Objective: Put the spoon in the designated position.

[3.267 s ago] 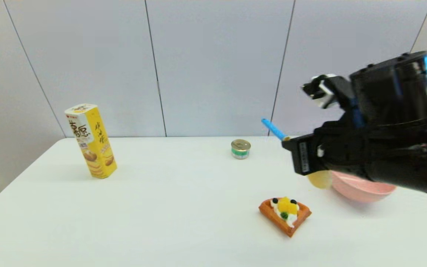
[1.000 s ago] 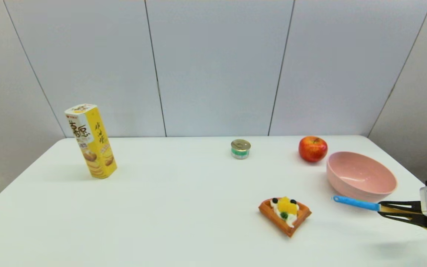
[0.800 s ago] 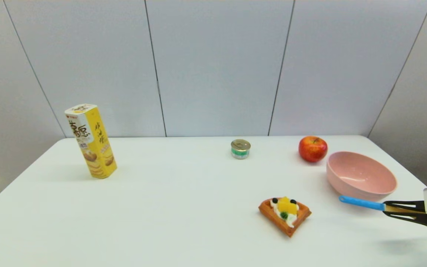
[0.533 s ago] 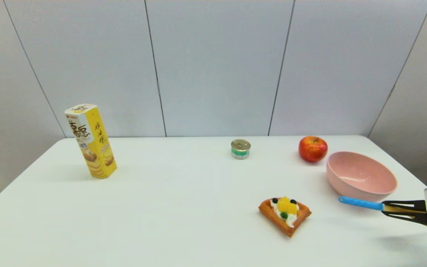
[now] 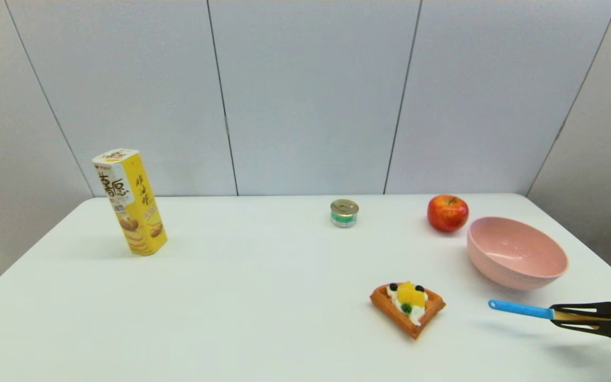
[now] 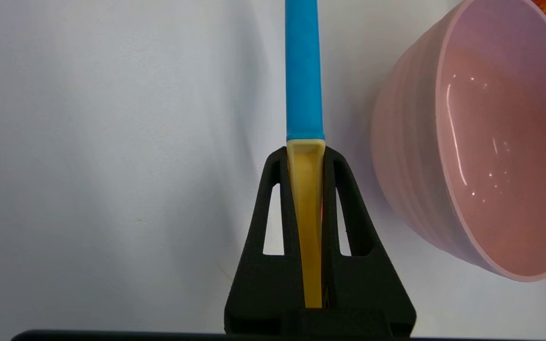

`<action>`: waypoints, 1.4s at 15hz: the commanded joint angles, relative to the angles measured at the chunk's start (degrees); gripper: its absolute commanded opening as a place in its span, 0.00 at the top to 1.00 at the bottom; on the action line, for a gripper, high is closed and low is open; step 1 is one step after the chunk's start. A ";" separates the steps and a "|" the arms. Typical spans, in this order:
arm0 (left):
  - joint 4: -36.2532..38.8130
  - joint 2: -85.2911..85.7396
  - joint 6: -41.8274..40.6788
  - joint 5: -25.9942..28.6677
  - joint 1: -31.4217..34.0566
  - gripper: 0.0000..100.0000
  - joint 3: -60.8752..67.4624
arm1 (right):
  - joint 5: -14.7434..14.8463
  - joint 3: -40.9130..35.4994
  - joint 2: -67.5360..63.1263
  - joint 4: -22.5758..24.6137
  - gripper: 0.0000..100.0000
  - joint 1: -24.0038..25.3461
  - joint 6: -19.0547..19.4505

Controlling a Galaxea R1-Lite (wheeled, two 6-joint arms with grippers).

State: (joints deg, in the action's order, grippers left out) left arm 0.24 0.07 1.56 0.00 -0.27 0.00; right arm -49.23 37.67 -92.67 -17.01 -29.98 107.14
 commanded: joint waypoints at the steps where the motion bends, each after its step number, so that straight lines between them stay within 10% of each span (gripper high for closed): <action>1: 0.11 -0.07 0.11 0.00 0.00 0.00 0.09 | -0.34 1.62 -1.28 -0.48 0.00 -0.43 0.44; 6: 0.11 -0.07 0.02 0.00 0.00 0.00 0.09 | -1.93 5.40 -1.11 -0.75 0.00 -0.43 -0.88; 12: 0.11 -0.07 0.11 0.00 0.00 0.00 0.09 | -5.18 11.46 3.73 -7.08 0.00 0.01 -11.61; 16: -0.07 -0.07 0.02 0.00 0.00 0.00 0.09 | -3.51 18.14 10.50 -17.10 0.00 3.96 -32.79; 21: 0.11 -0.07 0.11 0.00 0.00 0.00 0.09 | 17.41 25.88 18.23 -17.10 0.00 18.38 -69.97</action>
State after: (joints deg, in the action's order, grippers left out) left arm 0.24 0.07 1.60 0.00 -0.24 0.00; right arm -42.72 59.92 -80.70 -33.77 -18.35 55.61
